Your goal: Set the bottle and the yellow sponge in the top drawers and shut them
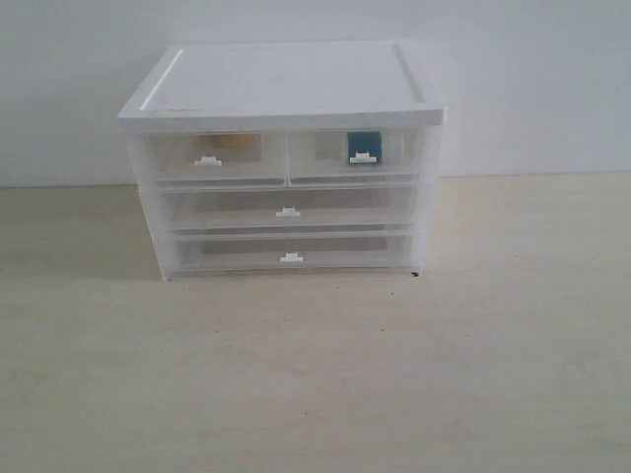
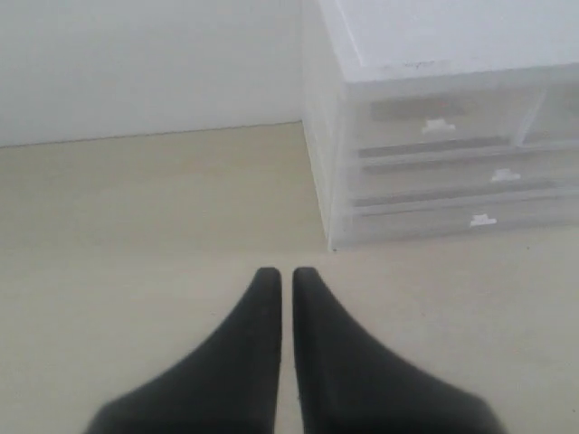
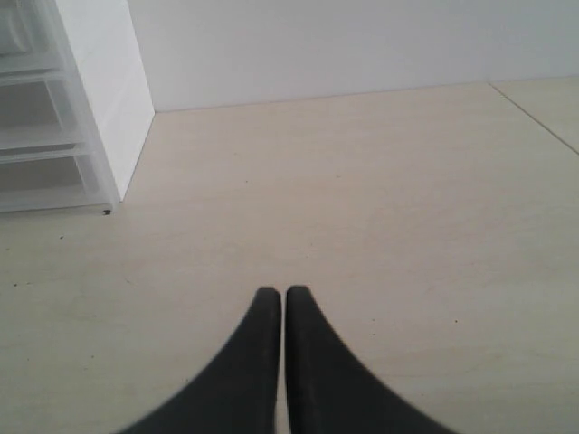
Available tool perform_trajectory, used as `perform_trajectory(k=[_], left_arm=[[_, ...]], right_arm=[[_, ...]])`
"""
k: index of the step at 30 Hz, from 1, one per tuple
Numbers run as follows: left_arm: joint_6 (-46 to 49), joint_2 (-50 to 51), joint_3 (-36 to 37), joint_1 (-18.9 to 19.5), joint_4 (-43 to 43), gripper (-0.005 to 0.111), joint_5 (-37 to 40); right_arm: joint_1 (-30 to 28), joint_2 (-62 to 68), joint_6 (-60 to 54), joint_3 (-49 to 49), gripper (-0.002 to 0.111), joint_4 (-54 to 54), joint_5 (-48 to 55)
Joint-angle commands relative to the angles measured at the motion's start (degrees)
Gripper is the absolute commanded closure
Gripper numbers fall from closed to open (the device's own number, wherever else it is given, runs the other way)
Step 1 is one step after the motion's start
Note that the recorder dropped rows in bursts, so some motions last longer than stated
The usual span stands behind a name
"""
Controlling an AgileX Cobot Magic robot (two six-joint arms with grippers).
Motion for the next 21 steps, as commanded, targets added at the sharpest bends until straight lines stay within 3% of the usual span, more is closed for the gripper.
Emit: perform_trajectory(k=[1, 7, 15, 21], left_arm=[[-0.89, -2.36, 1.53, 0.07, -0.61, 0.102, 1.48], [-0.78, -2.45, 5.78, 0.07, -0.04, 0.102, -5.29], [3.60, -5.39, 15.36, 0.07, -0.83, 0.102, -19.82], [5.00, -12.41, 21.70, 1.26, -1.75, 0.102, -21.35]], right_arm=[[0.14, -0.30, -0.22, 0.26, 0.108, -0.16, -0.47], [0.14, -0.30, -0.22, 0.26, 0.108, -0.16, -0.47], [0.14, -0.30, -0.22, 0.26, 0.108, -0.16, -0.47], [0.14, -0.30, -0.22, 0.26, 0.108, -0.16, -0.47]])
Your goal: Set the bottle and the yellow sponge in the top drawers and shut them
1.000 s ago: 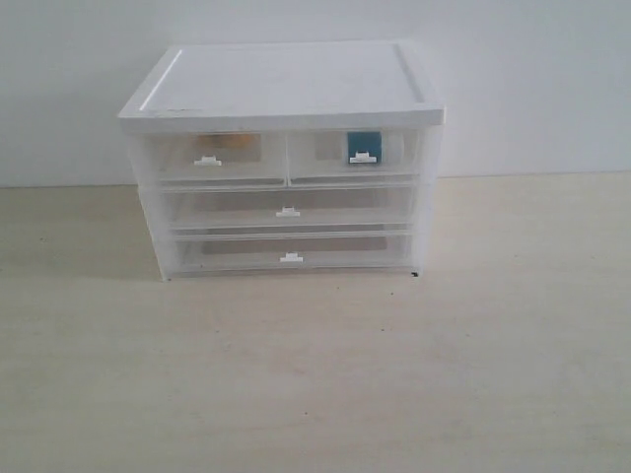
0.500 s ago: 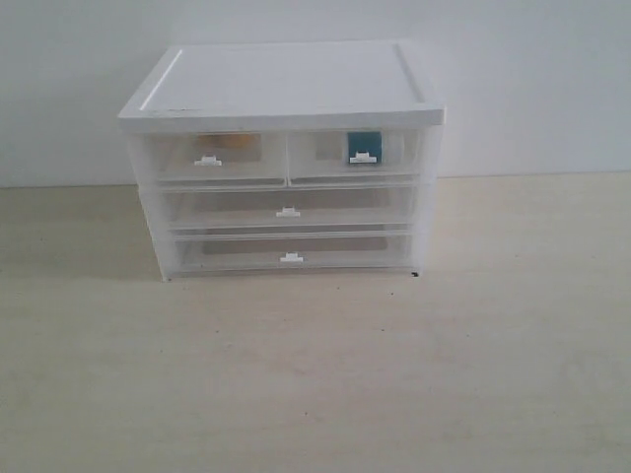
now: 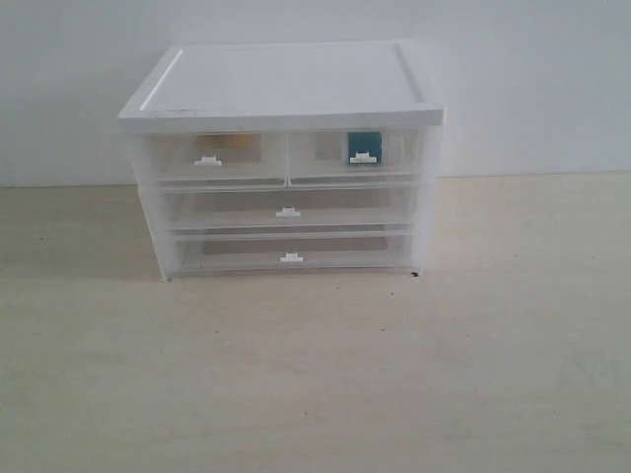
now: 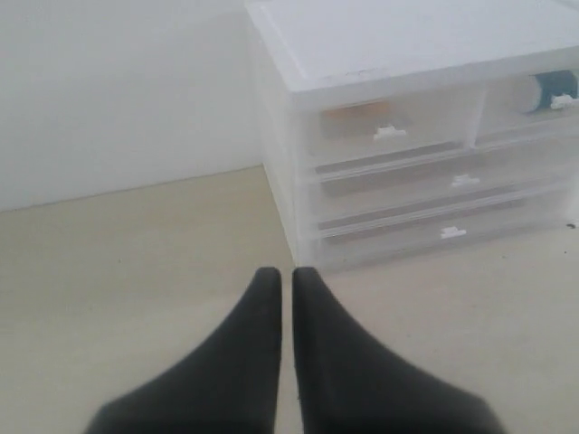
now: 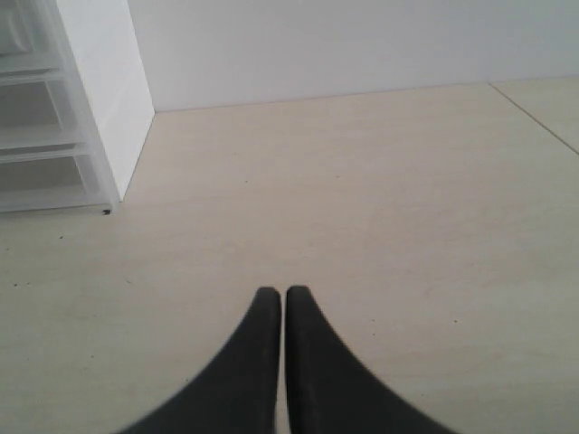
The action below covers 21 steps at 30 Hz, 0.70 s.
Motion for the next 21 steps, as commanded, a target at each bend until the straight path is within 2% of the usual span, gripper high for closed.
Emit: perform_trajectory(k=[1, 5, 12, 16, 21], left_arm=[[2.34, -5.65, 4.69, 1.96, -2.42, 0.102, -1.53], [7.44, -12.27, 8.64, 4.62, -6.69, 0.102, -1.53], [7.67, -23.14, 15.38, 6.79, -6.84, 0.102, -1.53], [7.84, -27.20, 19.08, 8.65, -8.82, 0.102, -3.20], [13.01, -31.18, 22.85, 11.05, -13.94, 0.102, -5.72]], right_arm=[[0.14, -0.30, -0.22, 0.26, 0.108, -0.06, -0.47], [0.14, -0.30, -0.22, 0.26, 0.108, -0.06, -0.47], [0.14, -0.30, -0.22, 0.26, 0.108, -0.06, -0.47], [0.14, -0.30, -0.22, 0.26, 0.108, -0.06, -0.47], [0.14, -0.30, -0.22, 0.26, 0.108, -0.06, -0.47]])
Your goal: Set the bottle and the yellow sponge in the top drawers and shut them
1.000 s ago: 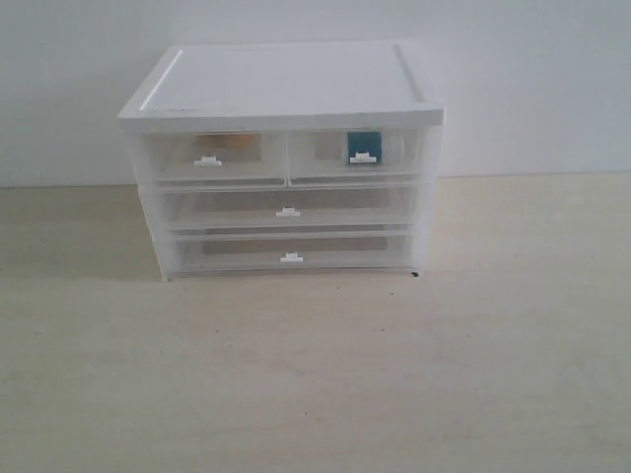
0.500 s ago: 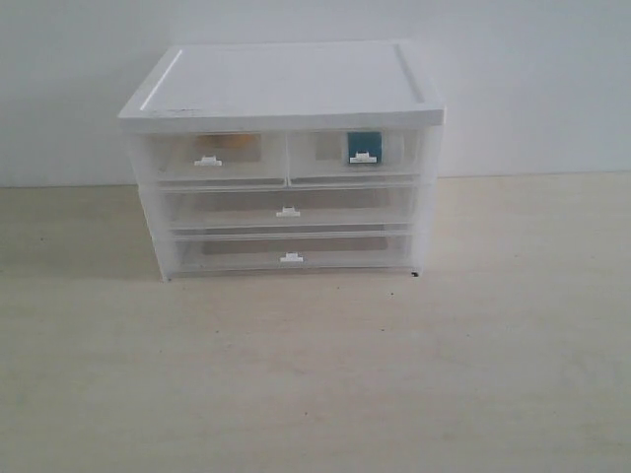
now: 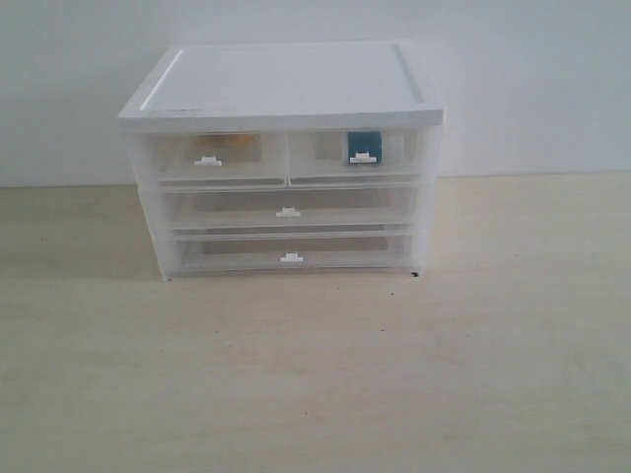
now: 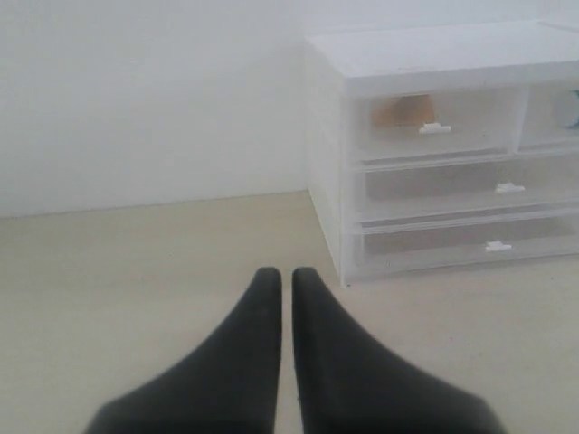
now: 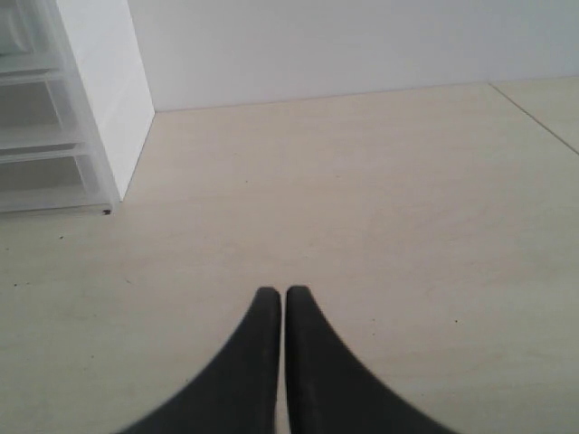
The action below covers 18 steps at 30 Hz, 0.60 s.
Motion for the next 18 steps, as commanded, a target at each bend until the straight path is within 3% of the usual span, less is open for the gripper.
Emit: perform_trajectory(k=[1, 18], left_arm=[[4.43, -3.79, 3.27, 1.91, -4.49, 0.102, -2.05], [3.12, -3.79, 9.56, 6.53, -4.50, 0.102, -2.63]], right_arm=[[0.14, -0.30, -0.22, 0.26, 0.108, -0.06, -0.47], [0.14, -0.30, -0.22, 0.26, 0.108, -0.06, -0.47]])
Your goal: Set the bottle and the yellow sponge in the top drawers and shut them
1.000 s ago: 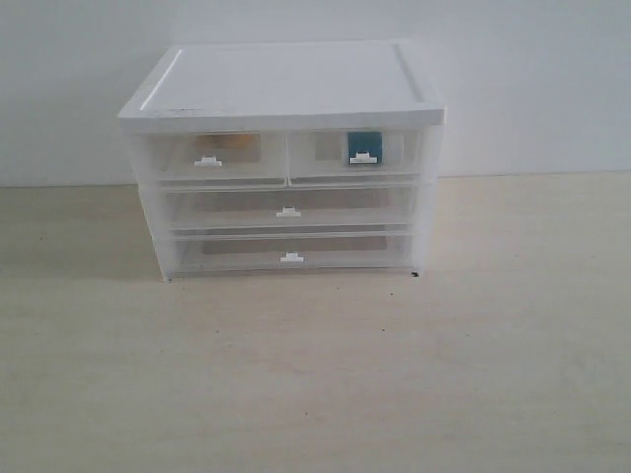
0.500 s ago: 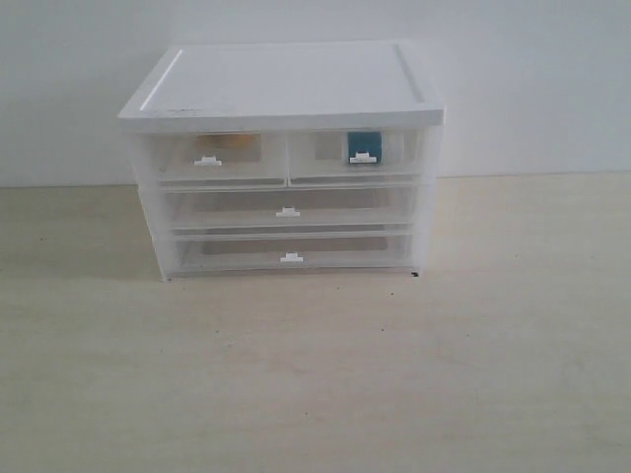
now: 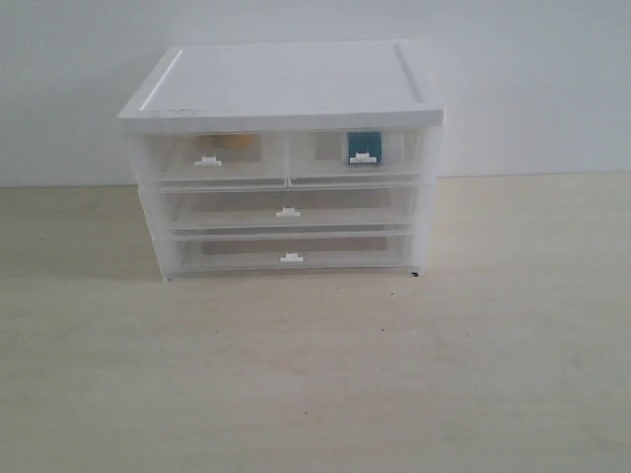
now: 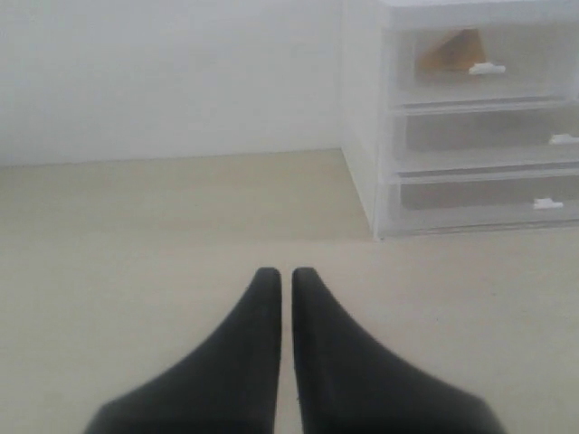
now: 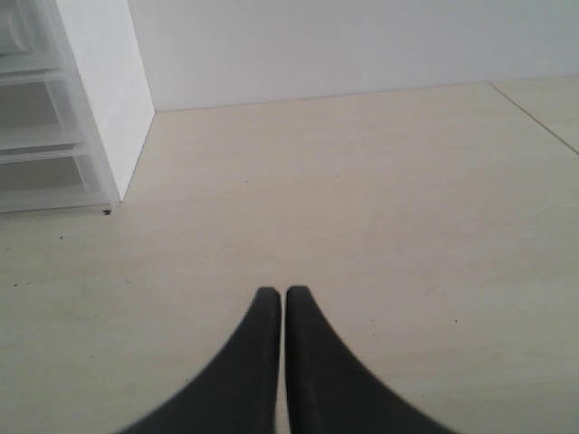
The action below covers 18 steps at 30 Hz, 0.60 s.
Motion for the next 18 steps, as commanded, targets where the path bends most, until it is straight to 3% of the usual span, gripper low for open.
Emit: perform_trajectory(k=[1, 18], left_arm=[[-0.40, -0.21, 2.12, 1.07, -0.58, 0.102, -1.02], [-0.40, -0.21, 2.17, 1.07, -1.00, 0.102, -0.87]], right_arm=[[0.14, -0.30, -0.22, 0.26, 0.108, -0.06, -0.47], [0.14, -0.30, -0.22, 0.26, 0.108, -0.06, -0.47]])
